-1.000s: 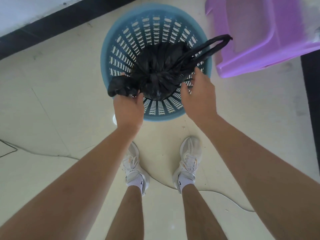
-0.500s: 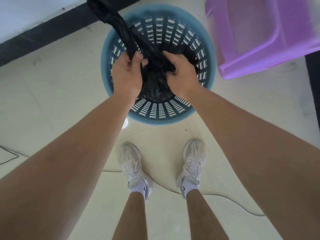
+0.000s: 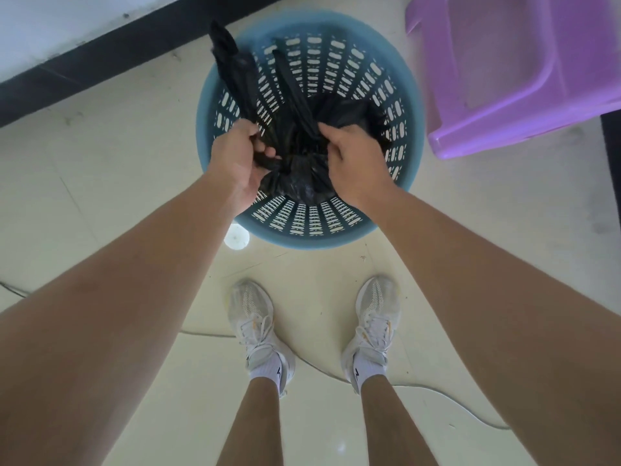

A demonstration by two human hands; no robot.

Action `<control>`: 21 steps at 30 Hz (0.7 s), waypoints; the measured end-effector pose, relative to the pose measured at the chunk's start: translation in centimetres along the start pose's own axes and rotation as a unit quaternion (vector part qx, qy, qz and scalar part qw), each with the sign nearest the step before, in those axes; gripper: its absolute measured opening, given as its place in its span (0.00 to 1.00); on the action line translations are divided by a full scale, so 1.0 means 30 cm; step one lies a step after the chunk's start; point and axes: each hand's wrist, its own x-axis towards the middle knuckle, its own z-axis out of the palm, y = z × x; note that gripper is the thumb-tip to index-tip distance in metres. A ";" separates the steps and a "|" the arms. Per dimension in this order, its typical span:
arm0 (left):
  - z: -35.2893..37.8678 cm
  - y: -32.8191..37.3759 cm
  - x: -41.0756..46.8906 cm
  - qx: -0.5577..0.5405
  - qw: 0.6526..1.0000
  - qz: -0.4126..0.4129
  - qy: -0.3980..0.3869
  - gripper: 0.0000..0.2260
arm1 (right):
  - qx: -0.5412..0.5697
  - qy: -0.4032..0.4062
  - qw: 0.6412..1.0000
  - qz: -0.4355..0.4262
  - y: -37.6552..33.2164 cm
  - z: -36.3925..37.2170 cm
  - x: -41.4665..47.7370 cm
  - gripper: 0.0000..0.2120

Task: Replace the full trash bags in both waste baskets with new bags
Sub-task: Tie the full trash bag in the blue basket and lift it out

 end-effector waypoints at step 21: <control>-0.014 -0.011 0.013 0.079 0.995 -0.020 -0.064 0.08 | 0.219 0.118 0.969 -0.012 -0.016 -0.078 -0.015 0.09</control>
